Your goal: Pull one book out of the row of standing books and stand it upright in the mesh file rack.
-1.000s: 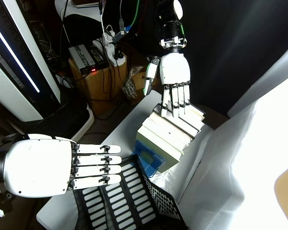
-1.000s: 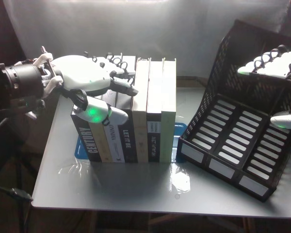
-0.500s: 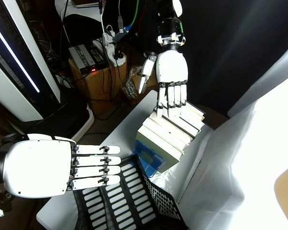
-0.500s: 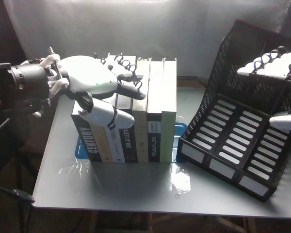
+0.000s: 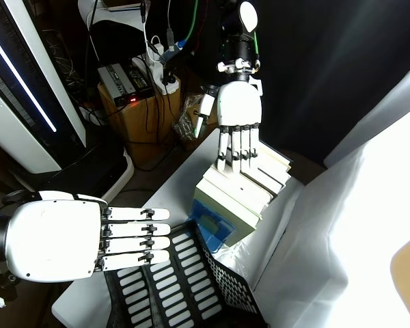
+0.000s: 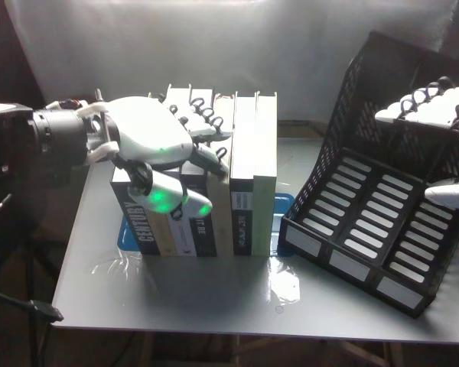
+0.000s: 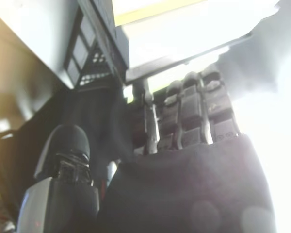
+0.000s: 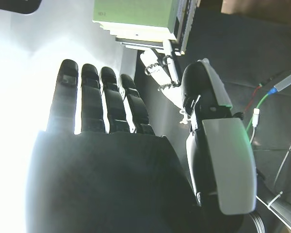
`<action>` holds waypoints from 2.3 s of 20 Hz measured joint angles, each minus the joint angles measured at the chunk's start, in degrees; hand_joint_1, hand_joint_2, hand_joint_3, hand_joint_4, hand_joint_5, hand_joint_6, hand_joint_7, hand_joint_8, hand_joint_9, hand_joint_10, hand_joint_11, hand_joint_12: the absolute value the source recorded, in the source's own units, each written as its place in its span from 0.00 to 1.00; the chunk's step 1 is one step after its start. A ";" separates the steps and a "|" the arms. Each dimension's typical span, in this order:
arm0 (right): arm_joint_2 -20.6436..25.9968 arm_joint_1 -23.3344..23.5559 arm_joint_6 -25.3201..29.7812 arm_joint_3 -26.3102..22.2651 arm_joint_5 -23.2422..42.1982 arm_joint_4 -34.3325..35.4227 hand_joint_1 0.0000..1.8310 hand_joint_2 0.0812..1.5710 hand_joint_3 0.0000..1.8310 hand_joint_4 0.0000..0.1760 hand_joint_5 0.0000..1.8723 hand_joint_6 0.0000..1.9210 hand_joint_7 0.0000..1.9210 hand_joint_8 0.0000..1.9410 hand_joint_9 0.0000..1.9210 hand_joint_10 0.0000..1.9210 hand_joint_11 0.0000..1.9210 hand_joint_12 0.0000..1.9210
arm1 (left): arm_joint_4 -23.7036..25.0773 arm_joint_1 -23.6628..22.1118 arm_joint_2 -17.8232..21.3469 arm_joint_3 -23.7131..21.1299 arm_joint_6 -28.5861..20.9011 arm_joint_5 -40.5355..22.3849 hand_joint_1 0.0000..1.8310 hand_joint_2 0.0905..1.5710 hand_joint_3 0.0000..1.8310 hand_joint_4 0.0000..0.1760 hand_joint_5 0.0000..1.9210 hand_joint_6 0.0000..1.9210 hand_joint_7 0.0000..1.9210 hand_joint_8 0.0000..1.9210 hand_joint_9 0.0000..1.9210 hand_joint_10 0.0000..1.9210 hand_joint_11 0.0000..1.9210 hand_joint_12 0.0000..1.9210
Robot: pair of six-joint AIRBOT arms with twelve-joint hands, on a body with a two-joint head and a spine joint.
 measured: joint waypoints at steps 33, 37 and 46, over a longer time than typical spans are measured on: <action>-0.02 -2.45 0.33 0.09 0.31 2.34 0.31 0.84 0.00 0.00 0.00 0.00 0.00 0.00 0.00 0.00 0.00 0.00 | -1.20 8.76 7.34 -11.19 0.98 -9.25 0.00 0.77 0.01 0.00 0.25 0.00 0.00 0.00 0.00 0.00 0.00 0.00; 0.00 -2.45 0.35 0.09 0.28 2.34 0.32 0.83 0.00 0.00 0.00 0.00 0.00 0.00 0.00 0.00 0.00 0.00 | -7.06 8.76 9.60 -13.81 0.59 -9.55 0.00 0.81 0.01 0.00 0.14 0.00 0.00 0.00 0.00 0.00 0.00 0.00; 1.36 -2.38 1.14 -2.40 1.68 -2.34 0.31 0.82 0.00 0.00 0.00 0.00 0.00 0.00 0.00 0.00 0.00 0.00 | -28.33 8.15 15.96 -17.18 0.57 -15.32 0.03 0.91 0.01 0.22 0.09 0.01 0.00 0.00 0.00 0.00 0.00 0.00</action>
